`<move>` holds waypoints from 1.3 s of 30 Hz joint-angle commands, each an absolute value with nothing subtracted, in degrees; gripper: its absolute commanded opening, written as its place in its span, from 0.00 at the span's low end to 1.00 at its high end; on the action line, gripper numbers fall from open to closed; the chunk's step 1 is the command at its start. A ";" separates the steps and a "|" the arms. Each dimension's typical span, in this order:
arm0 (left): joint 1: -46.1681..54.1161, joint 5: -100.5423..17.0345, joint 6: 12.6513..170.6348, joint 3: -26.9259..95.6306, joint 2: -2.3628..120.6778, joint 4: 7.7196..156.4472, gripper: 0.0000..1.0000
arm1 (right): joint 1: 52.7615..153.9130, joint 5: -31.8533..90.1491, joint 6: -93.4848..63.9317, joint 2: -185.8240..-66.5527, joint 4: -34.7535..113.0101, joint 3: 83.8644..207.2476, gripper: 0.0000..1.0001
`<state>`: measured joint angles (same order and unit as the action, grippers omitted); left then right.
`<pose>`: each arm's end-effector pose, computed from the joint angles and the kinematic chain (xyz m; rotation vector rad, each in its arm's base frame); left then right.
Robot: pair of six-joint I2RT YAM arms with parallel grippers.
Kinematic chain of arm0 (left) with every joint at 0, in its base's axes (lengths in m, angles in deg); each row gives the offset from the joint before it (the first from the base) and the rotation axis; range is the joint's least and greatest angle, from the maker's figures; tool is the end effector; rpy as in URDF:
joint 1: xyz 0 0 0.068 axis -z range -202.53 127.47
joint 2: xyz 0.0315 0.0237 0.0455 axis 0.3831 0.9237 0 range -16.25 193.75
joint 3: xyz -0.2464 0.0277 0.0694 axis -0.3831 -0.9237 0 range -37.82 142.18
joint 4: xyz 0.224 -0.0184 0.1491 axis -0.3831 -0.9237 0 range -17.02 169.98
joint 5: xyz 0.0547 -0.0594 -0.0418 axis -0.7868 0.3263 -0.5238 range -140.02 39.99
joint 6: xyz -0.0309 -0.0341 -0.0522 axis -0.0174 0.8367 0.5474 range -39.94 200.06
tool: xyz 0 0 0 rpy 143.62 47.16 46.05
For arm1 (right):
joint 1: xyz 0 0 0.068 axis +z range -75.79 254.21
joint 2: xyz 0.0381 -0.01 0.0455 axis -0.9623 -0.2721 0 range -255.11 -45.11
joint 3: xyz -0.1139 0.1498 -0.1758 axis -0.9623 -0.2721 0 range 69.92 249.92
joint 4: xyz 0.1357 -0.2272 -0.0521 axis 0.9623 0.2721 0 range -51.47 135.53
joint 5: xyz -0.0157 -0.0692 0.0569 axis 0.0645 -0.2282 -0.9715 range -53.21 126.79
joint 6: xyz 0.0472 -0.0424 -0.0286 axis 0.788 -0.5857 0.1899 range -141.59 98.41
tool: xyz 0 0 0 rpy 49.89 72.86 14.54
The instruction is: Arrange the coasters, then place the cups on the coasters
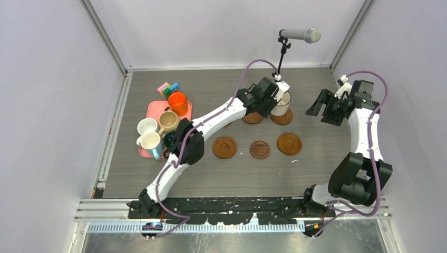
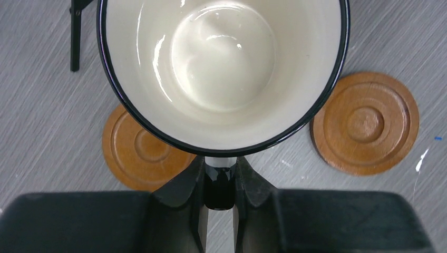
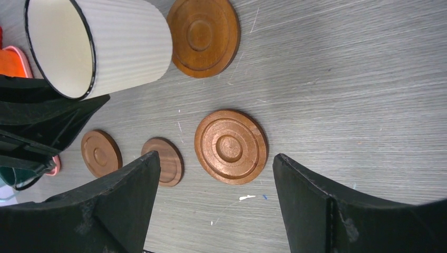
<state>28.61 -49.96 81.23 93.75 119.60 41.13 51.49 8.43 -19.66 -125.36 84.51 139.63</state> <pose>0.3457 -0.4289 0.2380 1.0011 2.1470 -0.4536 0.2933 -0.0938 0.2673 0.3402 2.4273 0.4746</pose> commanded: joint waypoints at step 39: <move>29.97 -49.05 84.18 106.54 131.49 52.61 0.10 | 51.00 8.82 -17.23 -124.12 81.54 140.19 0.83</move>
<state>29.77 -49.44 83.09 102.65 132.46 46.07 51.21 9.72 -17.76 -125.33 83.13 139.63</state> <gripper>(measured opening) 0.189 0.828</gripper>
